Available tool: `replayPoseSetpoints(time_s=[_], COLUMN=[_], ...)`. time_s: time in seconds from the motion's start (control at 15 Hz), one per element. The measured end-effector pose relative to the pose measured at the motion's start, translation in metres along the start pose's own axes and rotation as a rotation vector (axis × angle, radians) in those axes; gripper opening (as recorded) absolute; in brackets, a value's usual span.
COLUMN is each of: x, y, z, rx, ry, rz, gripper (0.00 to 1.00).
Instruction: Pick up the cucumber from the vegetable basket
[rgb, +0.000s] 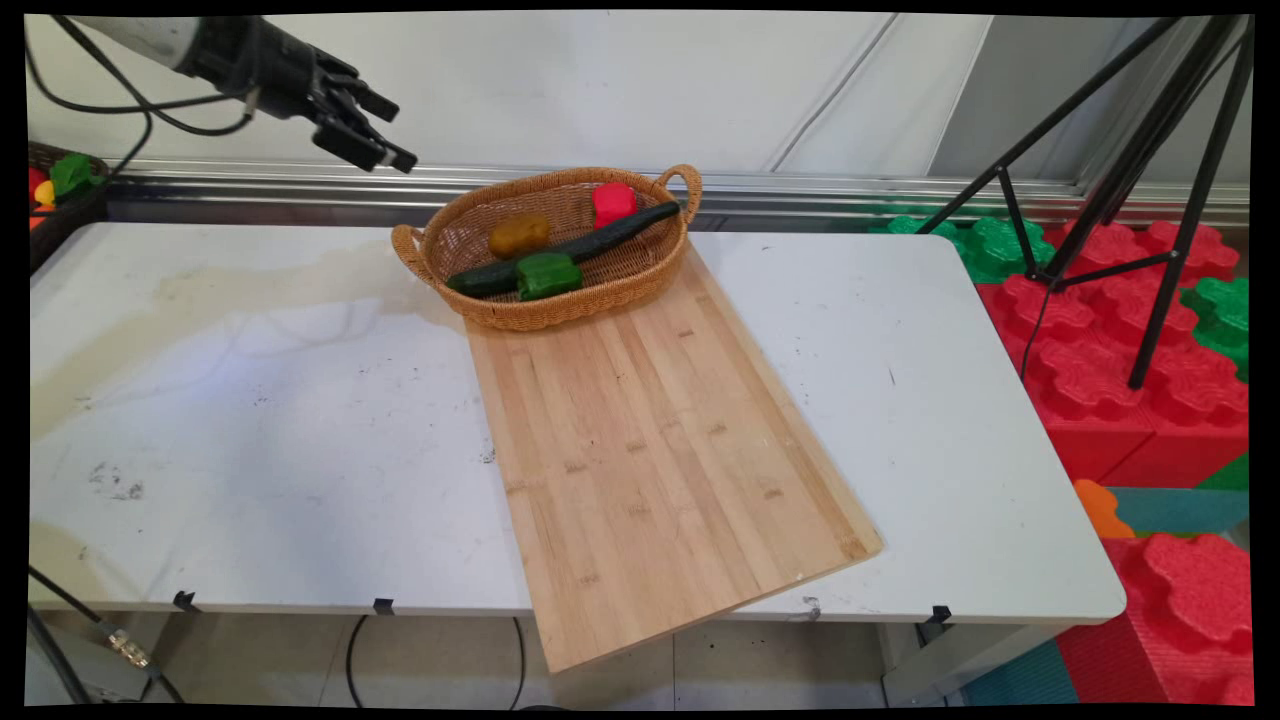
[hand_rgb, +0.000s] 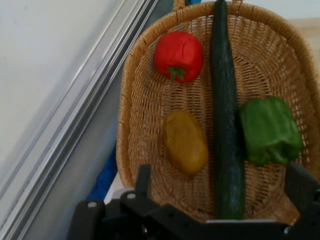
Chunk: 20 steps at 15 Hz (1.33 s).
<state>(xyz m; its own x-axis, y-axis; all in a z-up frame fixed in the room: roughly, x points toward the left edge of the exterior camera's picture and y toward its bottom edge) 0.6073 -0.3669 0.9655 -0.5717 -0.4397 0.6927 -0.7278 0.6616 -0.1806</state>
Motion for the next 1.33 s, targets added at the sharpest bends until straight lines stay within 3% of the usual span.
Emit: replayPoseSetpoints(time_s=[0.47,1.33], x=[0.016,0.053], y=[-0.011,0.011], z=[0.058,0.185], rx=[-0.029,-0.112], ry=[0.011,-0.052], rz=[0.028,0.028], gripper=[1.00,1.00])
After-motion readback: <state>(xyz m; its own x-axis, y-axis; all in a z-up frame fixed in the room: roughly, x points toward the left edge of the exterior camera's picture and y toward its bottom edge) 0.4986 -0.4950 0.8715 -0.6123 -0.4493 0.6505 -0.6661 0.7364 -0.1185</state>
